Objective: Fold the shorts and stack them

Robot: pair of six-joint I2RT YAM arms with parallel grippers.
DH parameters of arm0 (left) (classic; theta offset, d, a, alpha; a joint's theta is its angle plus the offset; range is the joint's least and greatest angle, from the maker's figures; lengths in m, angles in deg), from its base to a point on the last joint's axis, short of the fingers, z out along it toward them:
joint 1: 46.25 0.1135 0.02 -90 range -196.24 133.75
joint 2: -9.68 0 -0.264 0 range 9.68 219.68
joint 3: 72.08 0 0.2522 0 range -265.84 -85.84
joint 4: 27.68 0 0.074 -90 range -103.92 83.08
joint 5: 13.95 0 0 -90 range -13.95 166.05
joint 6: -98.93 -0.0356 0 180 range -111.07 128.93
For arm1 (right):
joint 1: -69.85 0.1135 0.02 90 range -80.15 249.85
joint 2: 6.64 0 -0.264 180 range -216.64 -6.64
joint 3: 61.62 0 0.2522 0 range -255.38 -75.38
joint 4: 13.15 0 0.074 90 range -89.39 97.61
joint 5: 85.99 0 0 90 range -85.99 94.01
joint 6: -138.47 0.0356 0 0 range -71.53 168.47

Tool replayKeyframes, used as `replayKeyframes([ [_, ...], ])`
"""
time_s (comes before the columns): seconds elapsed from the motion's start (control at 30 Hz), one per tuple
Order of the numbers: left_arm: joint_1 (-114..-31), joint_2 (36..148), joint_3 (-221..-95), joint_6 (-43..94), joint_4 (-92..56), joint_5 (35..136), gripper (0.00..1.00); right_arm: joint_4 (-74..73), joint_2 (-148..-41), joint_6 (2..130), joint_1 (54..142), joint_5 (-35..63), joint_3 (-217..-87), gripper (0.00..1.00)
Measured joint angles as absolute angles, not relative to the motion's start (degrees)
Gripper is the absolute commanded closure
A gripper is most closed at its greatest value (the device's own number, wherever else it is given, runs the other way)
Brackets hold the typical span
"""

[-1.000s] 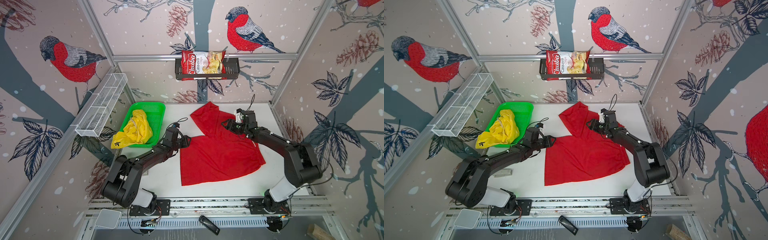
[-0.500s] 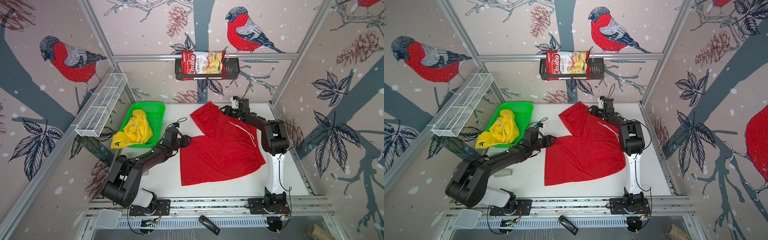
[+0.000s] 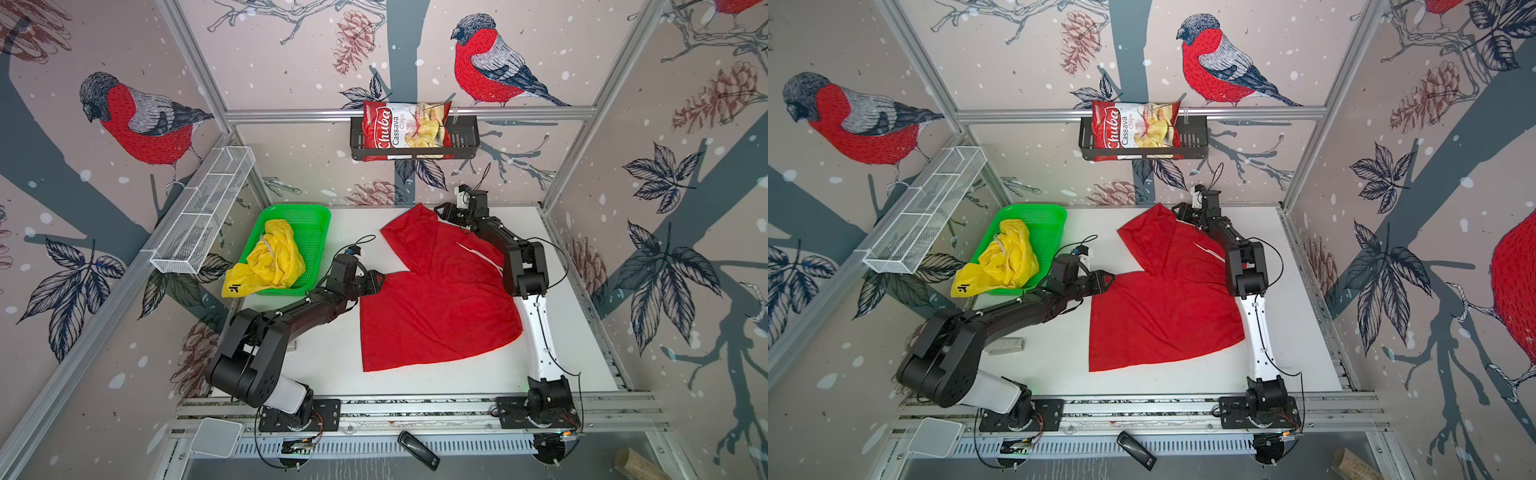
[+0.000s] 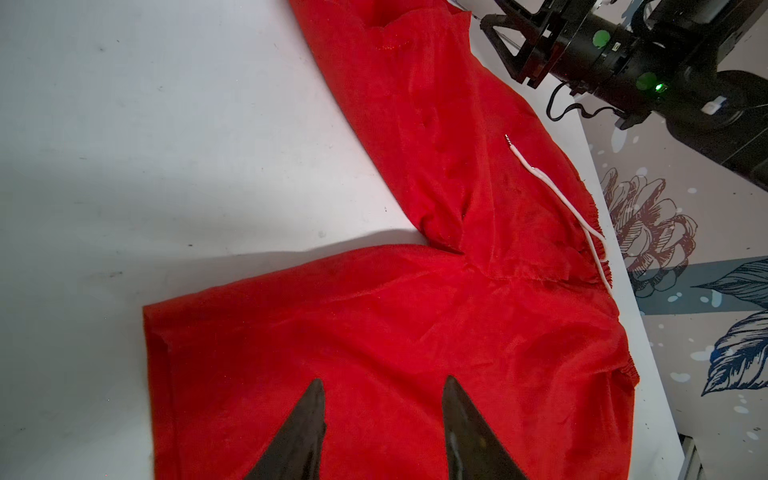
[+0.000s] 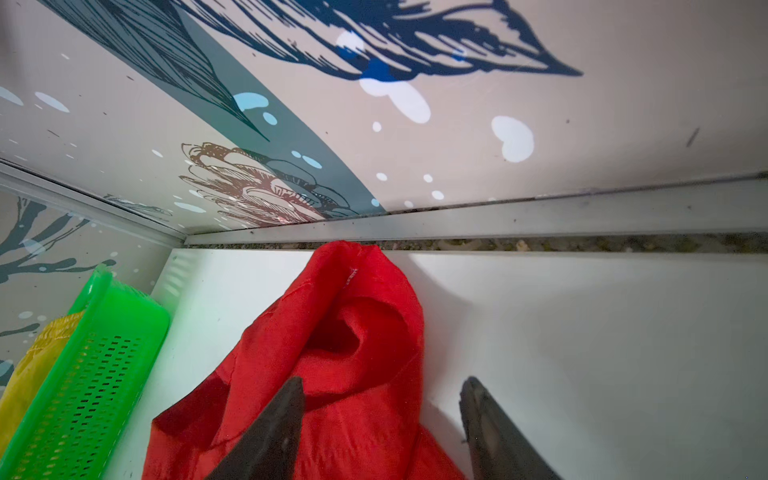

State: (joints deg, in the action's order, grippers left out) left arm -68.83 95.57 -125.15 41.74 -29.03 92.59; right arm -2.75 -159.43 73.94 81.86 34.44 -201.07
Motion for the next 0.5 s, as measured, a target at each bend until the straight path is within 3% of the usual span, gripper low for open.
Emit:
replayKeyframes([
  [0.3,-68.83,96.68,-125.30,42.47,-29.97,92.98,0.54,-4.17,-165.83,75.69,82.82,35.91,-207.47,0.42],
  [0.5,-68.83,97.20,-125.30,42.97,-30.11,93.03,0.54,-6.59,-167.32,77.02,83.32,36.37,-208.10,0.68],
])
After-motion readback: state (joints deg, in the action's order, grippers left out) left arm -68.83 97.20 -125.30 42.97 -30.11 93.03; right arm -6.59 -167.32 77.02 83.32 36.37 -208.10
